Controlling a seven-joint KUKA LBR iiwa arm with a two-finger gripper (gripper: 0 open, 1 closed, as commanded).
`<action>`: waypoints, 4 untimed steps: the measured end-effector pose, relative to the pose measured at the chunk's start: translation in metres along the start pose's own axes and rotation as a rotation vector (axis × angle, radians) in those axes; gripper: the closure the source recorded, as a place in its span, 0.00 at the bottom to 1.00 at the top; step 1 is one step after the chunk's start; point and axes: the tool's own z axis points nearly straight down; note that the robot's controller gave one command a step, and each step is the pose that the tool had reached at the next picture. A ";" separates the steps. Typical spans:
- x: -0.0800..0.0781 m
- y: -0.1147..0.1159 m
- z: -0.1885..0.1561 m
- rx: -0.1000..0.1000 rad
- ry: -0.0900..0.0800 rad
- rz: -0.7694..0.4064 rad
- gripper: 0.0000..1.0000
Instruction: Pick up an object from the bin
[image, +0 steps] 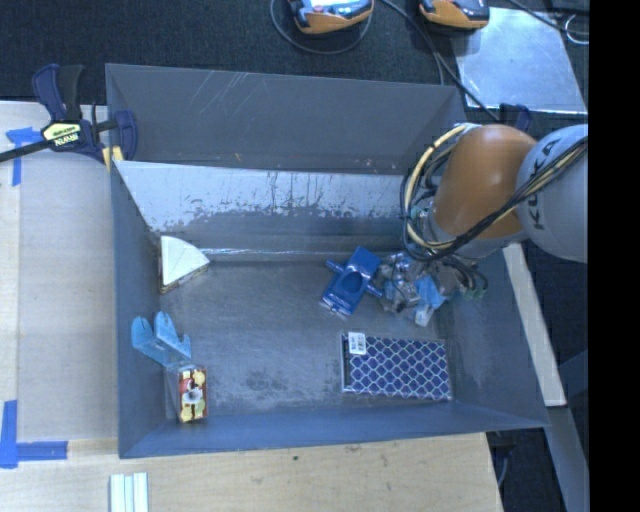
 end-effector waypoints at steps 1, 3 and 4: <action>-0.015 0.004 -0.038 0.002 -0.008 0.010 1.00; -0.024 0.021 -0.104 0.002 -0.010 0.044 0.00; -0.026 0.023 -0.102 0.002 -0.011 0.050 0.00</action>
Offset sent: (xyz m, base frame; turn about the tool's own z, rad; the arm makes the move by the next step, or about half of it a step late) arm 0.0069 0.0102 0.1179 -0.0133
